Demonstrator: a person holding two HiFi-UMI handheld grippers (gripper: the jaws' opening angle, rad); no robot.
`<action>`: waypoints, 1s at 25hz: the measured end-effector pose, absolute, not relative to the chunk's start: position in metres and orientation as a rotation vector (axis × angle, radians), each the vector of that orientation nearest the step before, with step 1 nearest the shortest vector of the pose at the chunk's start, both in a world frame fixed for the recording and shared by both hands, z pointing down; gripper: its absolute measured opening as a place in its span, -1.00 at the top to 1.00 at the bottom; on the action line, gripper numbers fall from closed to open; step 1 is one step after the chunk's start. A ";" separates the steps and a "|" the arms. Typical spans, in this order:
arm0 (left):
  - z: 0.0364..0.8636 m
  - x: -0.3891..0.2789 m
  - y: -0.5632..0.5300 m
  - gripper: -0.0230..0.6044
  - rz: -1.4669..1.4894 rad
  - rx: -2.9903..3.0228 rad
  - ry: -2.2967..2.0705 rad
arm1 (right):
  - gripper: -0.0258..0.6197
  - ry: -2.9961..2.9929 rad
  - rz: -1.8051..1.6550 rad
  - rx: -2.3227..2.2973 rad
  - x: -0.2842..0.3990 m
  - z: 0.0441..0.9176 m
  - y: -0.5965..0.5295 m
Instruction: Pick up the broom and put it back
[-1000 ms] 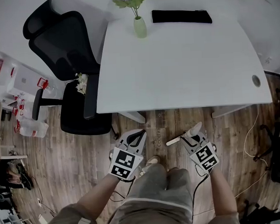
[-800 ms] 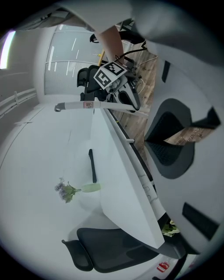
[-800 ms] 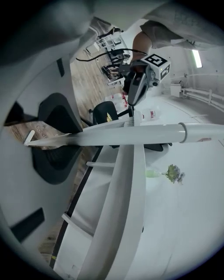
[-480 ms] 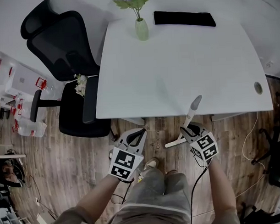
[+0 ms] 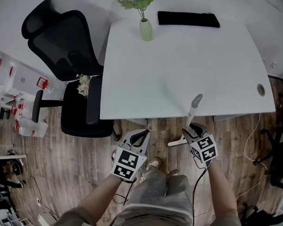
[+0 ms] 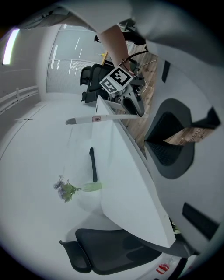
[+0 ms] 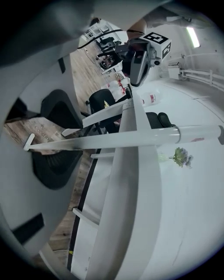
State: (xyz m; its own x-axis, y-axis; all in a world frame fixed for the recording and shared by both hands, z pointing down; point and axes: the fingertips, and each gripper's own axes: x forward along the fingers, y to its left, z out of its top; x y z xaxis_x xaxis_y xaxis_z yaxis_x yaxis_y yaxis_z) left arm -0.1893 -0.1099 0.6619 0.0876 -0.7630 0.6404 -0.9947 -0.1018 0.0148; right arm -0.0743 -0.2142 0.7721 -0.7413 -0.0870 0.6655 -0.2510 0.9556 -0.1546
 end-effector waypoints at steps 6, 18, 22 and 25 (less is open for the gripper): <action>0.626 -0.188 -0.107 0.88 0.681 1.949 -1.718 | 0.38 -2.408 0.331 0.337 -0.055 0.715 -0.207; 0.479 -0.177 -0.127 0.88 0.615 2.134 -1.784 | 0.67 -2.660 0.328 0.602 -0.020 0.499 -0.213; 0.432 -0.163 -0.127 0.88 0.590 2.209 -1.804 | 0.74 -2.763 0.371 0.653 -0.003 0.435 -0.201; 0.401 -0.156 -0.122 0.88 0.605 2.267 -1.824 | 0.76 -2.813 0.332 0.666 0.003 0.395 -0.185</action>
